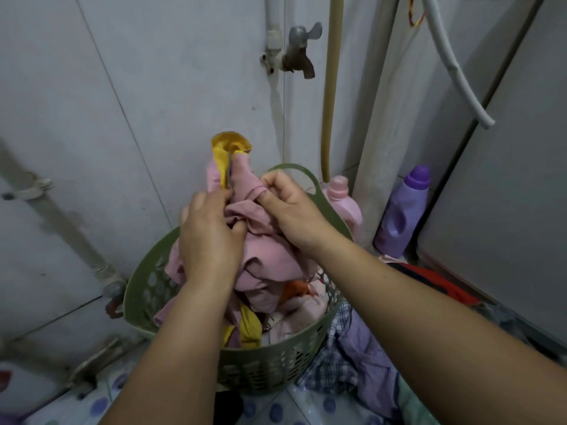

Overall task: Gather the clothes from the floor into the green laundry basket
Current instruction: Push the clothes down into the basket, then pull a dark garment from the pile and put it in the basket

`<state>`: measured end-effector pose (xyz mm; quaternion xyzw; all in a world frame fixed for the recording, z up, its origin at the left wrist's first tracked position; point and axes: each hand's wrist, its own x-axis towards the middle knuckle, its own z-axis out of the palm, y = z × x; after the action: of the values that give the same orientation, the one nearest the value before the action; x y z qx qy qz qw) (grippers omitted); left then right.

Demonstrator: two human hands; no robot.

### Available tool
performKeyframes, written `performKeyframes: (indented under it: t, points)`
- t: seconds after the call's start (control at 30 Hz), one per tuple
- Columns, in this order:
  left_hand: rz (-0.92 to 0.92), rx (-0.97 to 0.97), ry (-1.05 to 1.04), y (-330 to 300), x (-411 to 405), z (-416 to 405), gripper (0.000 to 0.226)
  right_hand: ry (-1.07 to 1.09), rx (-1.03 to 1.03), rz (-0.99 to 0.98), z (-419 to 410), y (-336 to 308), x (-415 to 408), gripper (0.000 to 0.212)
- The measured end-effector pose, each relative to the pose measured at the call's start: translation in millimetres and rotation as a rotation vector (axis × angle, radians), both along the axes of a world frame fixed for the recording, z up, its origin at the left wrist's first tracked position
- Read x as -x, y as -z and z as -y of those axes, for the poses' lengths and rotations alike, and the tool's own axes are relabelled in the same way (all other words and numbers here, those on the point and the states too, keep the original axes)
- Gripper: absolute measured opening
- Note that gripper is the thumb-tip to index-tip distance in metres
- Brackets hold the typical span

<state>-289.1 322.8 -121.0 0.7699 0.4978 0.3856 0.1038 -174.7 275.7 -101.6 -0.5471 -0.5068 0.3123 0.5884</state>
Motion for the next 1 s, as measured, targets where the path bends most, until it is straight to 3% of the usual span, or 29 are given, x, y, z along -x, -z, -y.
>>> performKeyframes:
  t: [0.07,0.13,0.2,0.27,0.37,0.5,0.63,0.73,0.87,1.0]
  points:
    - [-0.282,0.075,0.035,16.5,4.9,-7.1,0.043,-0.003,0.091,0.132,-4.5,20.2,-0.8,0.024]
    - [-0.62,0.314,0.207,36.2,6.2,-5.7,0.058,-0.029,0.358,0.59,-2.0,47.1,-11.0,0.007]
    - [-0.885,0.59,0.463,52.3,3.2,1.5,0.072,-0.139,0.771,1.043,8.3,68.7,-24.4,0.03]
    - [-0.999,0.729,0.587,60.5,-7.1,10.9,0.072,-0.187,1.048,1.191,19.6,81.4,-36.1,0.033]
    - [-1.039,0.741,0.593,66.1,-21.9,17.1,0.069,-0.02,1.052,1.15,29.1,87.9,-49.9,0.025]
    - [-1.116,0.749,0.545,76.2,-35.3,17.7,0.074,0.108,0.953,1.099,45.6,67.4,-61.5,0.036]
    - [-1.127,0.684,0.475,64.7,-57.7,29.3,0.068,0.218,0.861,1.03,69.1,60.0,-83.7,0.03]
    - [-1.036,0.538,0.451,39.3,-77.1,52.3,0.056,0.267,0.881,0.944,91.9,60.8,-100.2,0.029]
    - [-0.843,0.315,0.587,24.7,-102.3,88.0,0.055,0.361,0.929,0.871,127.9,62.1,-125.3,0.028]
    - [-0.757,0.263,0.74,38.9,-130.9,119.9,0.06,0.405,0.994,0.823,168.3,74.4,-151.2,0.028]
